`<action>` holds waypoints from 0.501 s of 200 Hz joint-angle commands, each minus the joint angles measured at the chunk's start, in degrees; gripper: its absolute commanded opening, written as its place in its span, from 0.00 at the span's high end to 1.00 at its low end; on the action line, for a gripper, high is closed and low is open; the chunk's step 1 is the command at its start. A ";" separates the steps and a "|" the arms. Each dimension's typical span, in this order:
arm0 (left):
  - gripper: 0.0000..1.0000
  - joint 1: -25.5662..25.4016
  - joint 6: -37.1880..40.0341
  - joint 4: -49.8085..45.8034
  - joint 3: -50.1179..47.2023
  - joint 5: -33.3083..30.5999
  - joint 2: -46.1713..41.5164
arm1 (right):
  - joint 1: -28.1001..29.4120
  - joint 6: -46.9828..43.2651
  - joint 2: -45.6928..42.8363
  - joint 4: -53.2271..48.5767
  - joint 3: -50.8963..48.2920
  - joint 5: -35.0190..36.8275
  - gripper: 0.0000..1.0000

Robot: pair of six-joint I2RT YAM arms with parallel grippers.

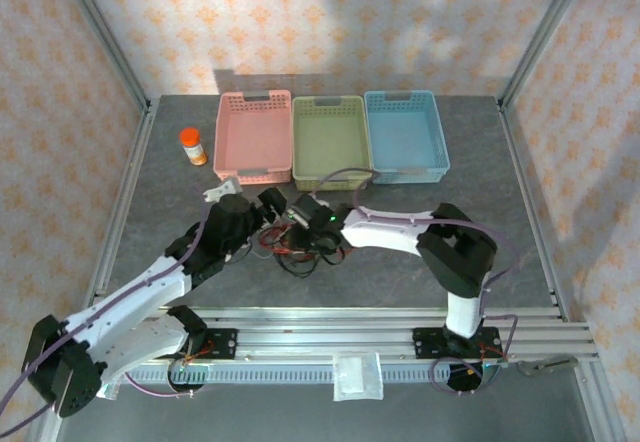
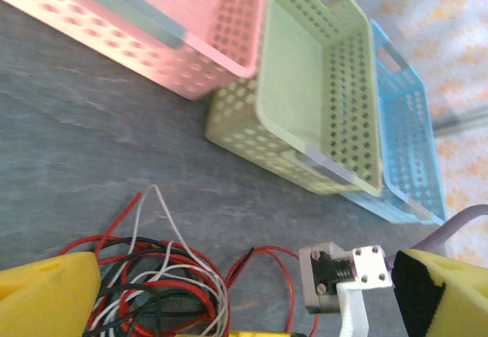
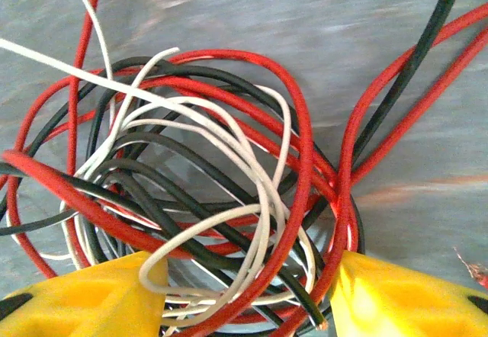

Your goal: Untangle the cables

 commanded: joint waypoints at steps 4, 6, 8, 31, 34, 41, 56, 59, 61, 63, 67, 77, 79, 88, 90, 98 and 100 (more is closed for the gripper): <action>0.01 2.01 -1.83 -6.69 -2.49 -3.46 -5.55 | 0.56 0.39 -0.10 -1.50 2.25 2.92 0.40; 0.01 2.11 -1.79 -6.85 -2.59 -3.44 -5.86 | 0.58 0.42 -0.31 -1.43 2.16 3.24 0.40; 0.01 2.15 -1.78 -6.97 -2.68 -3.52 -6.18 | 0.54 0.31 -0.63 -1.39 2.16 3.59 0.39; 0.01 2.29 -0.43 -9.02 -2.05 -4.25 -7.49 | 0.54 -0.01 -5.45 -0.63 0.37 7.01 0.31; 0.01 2.33 -0.20 -9.28 -1.83 -4.43 -7.43 | 0.57 -0.07 -6.36 -0.38 -0.01 7.52 0.30; 0.01 2.34 0.33 -10.03 -1.22 -4.68 -7.21 | 0.54 0.01 -8.58 0.38 -1.47 8.77 0.27; 0.00 2.33 2.33 -11.17 0.43 -4.29 -6.19 | 0.60 0.10 -14.48 2.14 -5.13 12.84 0.19; 0.01 2.32 2.76 -11.44 0.84 -4.17 -5.92 | 0.56 0.04 -15.82 2.67 -6.04 13.78 0.18; 0.01 2.27 3.13 -11.66 1.12 -3.97 -5.67 | 0.60 -0.02 -16.72 3.02 -6.66 14.48 0.17; 0.01 2.28 3.40 -11.87 1.41 -3.76 -5.52 | 0.55 -0.11 -17.48 3.28 -7.34 15.14 0.16; 0.01 2.32 4.16 -12.31 1.97 -3.21 -4.84 | 0.58 -0.22 -19.43 3.84 -8.68 16.63 0.14; 0.01 2.34 5.91 -13.55 3.36 -1.36 -2.93 | 0.38 -0.33 -23.90 4.74 -11.56 20.57 0.11; 0.01 2.34 6.25 -13.97 3.66 -1.07 -2.46 | 0.29 -0.40 -25.18 4.89 -12.34 21.65 0.11; 0.00 2.34 7.59 -15.67 4.87 0.70 -0.02 | -0.33 -0.55 -27.99 4.79 -14.09 24.43 0.11; 0.00 2.36 7.92 -16.08 5.14 1.16 0.60 | -0.61 -0.63 -28.47 4.67 -14.36 24.97 0.11; 0.01 2.42 9.04 -18.02 6.17 2.60 3.28 | -2.15 -1.42 -30.69 3.98 -15.43 25.83 0.11; 0.01 2.38 9.27 -18.40 6.43 3.00 3.95 | -2.64 -1.69 -31.10 3.92 -15.71 25.91 0.11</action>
